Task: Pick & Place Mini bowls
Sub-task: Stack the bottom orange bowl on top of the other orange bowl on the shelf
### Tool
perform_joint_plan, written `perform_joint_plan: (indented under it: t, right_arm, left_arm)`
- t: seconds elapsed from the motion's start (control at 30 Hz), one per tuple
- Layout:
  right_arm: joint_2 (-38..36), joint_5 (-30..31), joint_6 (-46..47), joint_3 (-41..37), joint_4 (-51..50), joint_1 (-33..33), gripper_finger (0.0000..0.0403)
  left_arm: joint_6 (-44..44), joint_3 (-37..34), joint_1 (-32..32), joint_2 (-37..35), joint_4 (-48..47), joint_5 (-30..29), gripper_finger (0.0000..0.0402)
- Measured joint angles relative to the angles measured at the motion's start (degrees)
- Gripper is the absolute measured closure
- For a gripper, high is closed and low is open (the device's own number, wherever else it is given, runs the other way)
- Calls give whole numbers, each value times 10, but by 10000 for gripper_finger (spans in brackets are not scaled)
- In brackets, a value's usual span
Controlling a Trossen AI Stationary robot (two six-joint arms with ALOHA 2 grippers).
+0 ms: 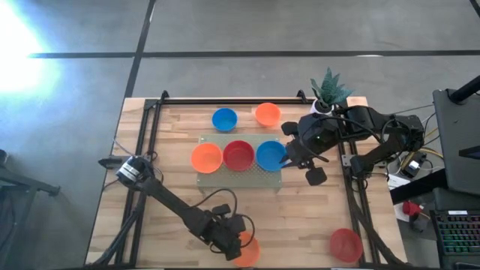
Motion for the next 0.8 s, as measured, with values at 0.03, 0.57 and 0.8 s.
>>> perform_joint_plan:
  t: [0.03, 0.57, 0.8]
  right_arm:
    - [0, 0, 0, 0, 0, 0, 346]
    - [0, 4, 0, 0, 1, 0, 346]
    - [0, 4, 0, 0, 2, 0, 346]
  left_arm:
    - [-6, -8, 0, 0, 15, 0, 309]
    - [0, -25, 3, 0, 36, 62, 369]
    - [-1, -25, 5, -21, 18, 74, 399]
